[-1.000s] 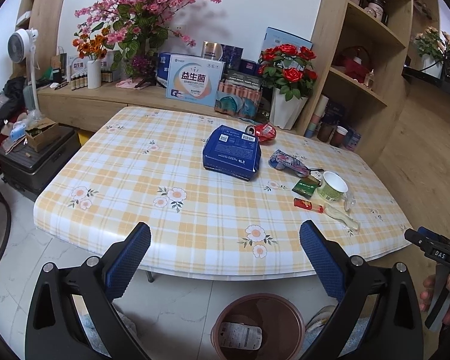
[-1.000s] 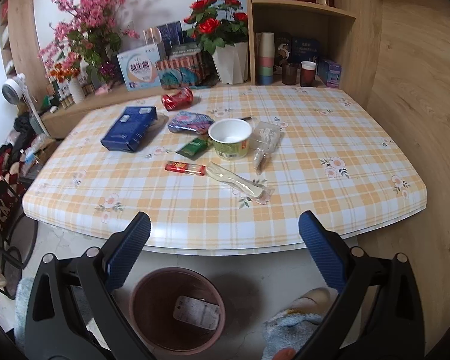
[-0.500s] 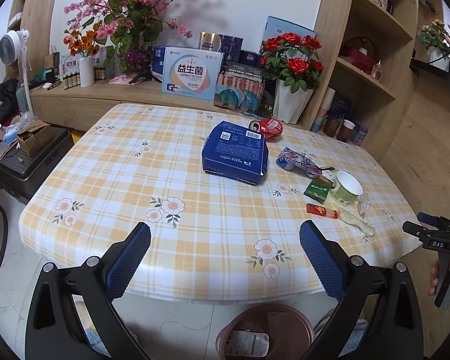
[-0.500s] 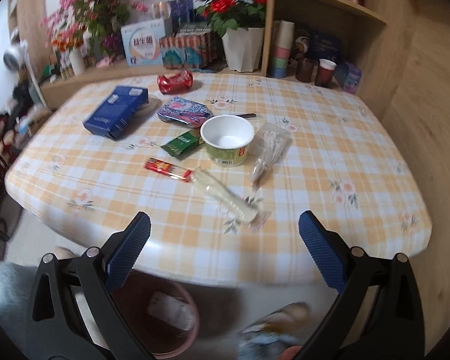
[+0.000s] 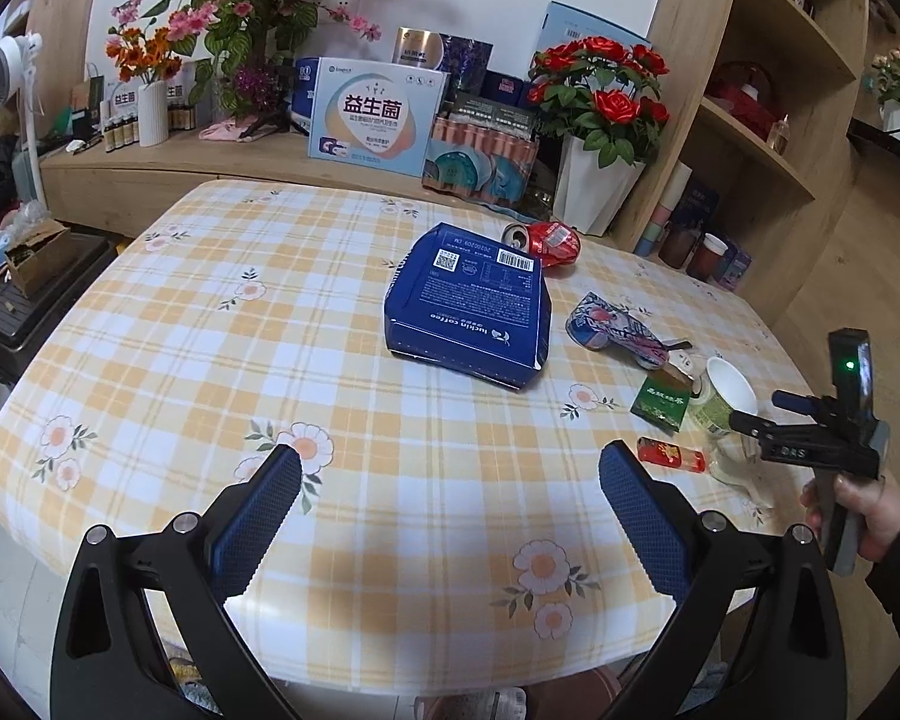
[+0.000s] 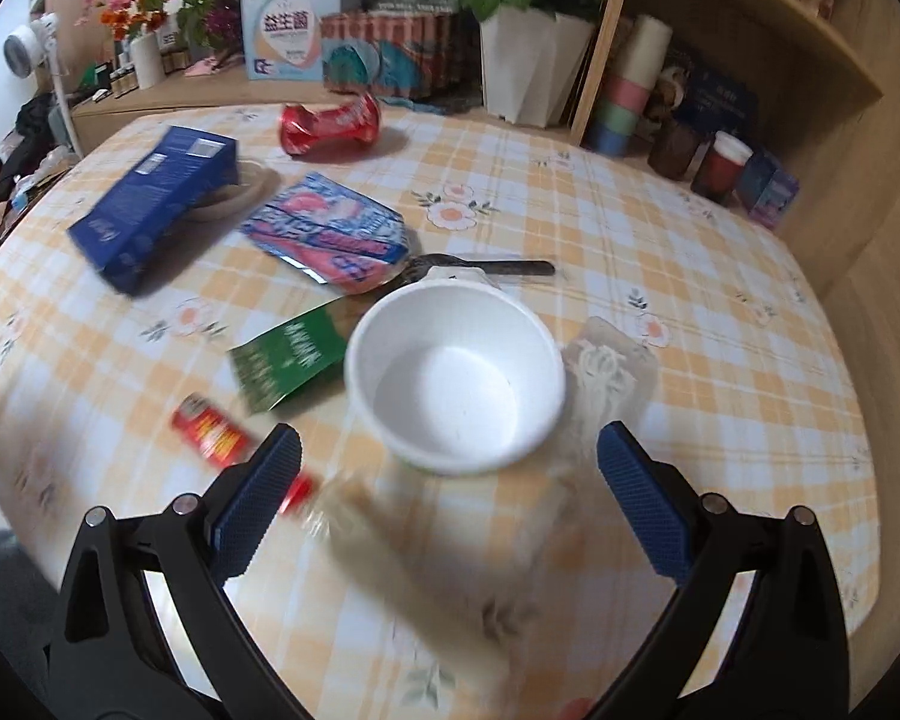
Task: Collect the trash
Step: 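Move the right tool to the white paper bowl and grip its rim, then grasp the blue luckin coffee box with the left tool while the right tool holds the bowl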
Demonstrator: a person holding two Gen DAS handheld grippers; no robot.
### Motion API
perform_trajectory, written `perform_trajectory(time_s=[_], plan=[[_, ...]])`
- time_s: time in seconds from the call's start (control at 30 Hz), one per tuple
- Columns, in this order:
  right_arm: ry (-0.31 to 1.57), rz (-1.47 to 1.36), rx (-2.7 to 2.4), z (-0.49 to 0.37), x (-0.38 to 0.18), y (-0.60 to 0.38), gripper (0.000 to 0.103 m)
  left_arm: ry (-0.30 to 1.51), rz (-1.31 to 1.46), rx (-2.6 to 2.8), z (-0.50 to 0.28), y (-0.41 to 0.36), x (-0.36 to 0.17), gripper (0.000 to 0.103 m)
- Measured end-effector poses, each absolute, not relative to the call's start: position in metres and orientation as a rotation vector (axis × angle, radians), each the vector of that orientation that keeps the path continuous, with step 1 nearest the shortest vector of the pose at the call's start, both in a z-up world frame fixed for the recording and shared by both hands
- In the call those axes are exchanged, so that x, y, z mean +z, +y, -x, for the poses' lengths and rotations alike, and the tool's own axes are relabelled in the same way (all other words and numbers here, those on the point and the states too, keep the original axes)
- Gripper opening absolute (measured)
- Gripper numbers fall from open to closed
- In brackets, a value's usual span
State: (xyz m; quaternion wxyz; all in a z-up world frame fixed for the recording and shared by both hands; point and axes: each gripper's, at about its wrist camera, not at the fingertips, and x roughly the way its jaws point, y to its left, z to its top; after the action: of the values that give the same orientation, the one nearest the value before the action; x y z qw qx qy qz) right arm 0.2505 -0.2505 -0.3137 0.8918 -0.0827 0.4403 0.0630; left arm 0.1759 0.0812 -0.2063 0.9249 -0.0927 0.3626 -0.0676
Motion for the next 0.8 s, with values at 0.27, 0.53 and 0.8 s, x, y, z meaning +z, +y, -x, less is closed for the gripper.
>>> perform_trajectory(time_s=[0.27, 0.53, 0.8], plan=[[0.964, 0.114, 0.138, -0.287, -0.334, -0.250, 0.096, 0.784, 0.215, -0.153, -0.202, 0.080, -0.225, 0.097], [0.921, 0.078, 0.152, -0.283, -0.324, -0.250, 0.082, 0.837, 0.285, -0.200, -0.224, 0.076, -0.235, 0.091], [0.880, 0.077, 0.172, -0.273, -0.312, -0.248, 0.082, 0.913, 0.510, -0.230, -0.269, 0.084, -0.249, 0.072]])
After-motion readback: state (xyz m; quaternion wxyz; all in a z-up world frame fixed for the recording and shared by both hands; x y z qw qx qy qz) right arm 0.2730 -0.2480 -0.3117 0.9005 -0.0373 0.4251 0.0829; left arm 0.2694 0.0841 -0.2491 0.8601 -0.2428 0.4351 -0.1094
